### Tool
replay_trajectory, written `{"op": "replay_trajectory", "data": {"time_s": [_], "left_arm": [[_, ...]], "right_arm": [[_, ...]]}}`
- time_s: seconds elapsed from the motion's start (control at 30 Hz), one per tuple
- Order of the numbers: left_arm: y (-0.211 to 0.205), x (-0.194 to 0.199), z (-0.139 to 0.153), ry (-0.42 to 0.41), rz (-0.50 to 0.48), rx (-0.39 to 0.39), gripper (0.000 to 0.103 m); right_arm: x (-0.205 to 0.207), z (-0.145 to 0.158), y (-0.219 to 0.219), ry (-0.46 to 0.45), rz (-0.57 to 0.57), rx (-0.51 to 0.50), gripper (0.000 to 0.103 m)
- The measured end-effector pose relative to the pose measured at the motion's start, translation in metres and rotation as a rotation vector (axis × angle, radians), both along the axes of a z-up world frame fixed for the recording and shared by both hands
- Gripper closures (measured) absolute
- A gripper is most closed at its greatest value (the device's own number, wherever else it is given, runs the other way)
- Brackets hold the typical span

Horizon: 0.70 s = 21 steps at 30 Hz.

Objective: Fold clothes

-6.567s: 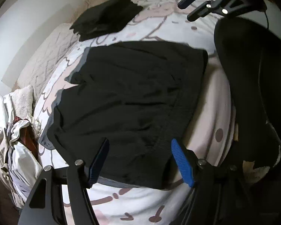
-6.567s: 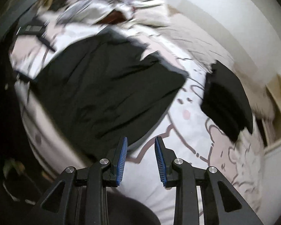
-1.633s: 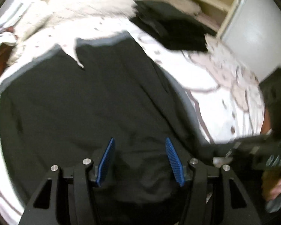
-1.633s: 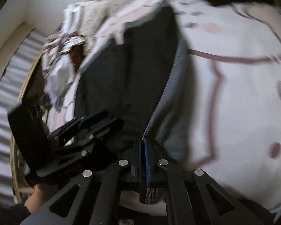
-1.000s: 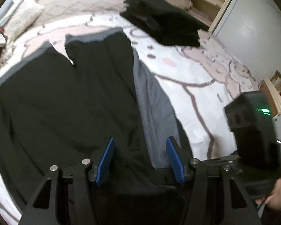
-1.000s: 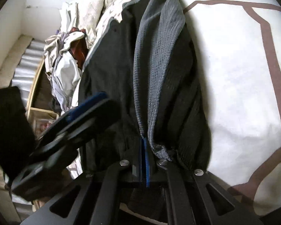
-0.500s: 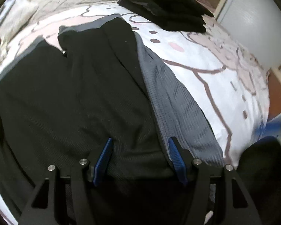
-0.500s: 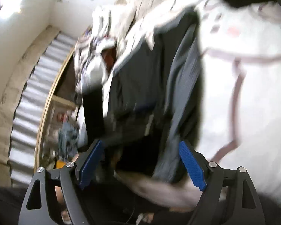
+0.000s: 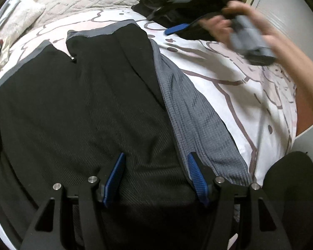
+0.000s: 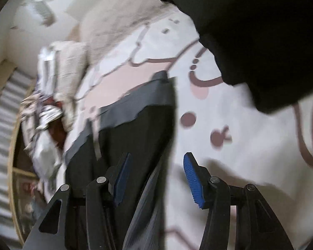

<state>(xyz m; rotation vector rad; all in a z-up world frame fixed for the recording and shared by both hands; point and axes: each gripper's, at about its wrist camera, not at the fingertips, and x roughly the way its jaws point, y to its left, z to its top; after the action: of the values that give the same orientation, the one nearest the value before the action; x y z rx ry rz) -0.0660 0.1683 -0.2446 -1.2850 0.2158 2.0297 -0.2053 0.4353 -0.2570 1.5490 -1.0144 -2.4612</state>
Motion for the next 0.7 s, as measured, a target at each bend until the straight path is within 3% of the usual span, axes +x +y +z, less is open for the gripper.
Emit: {"op": "replay_trajectory", "data": {"time_s": [0.13,0.23,0.27,0.37,0.53,0.7], "left_arm": [[0.001,0.0,0.0,0.001,0.001,-0.001,0.042],[0.002,0.001,0.0,0.001,0.004,-0.002,0.042],[0.002,0.001,0.001,-0.001,0.006,-0.001,0.042],[0.001,0.002,0.001,-0.001,0.012,0.002,0.042],[0.0,0.0,0.0,-0.005,0.015,0.009,0.042],[0.0,-0.001,0.0,-0.01,0.017,0.016,0.042]], "right_arm": [[-0.021,-0.024,-0.004,-0.032,0.015,0.005,0.05],[-0.027,-0.021,-0.014,-0.007,0.07,0.08,0.089],[-0.028,-0.018,-0.018,0.007,0.089,0.108,0.096],[-0.031,0.005,-0.035,0.088,0.152,0.188,0.096],[-0.037,0.036,-0.106,0.193,0.373,0.215,0.096],[-0.039,0.012,-0.177,0.129,0.577,0.251,0.096]]}}
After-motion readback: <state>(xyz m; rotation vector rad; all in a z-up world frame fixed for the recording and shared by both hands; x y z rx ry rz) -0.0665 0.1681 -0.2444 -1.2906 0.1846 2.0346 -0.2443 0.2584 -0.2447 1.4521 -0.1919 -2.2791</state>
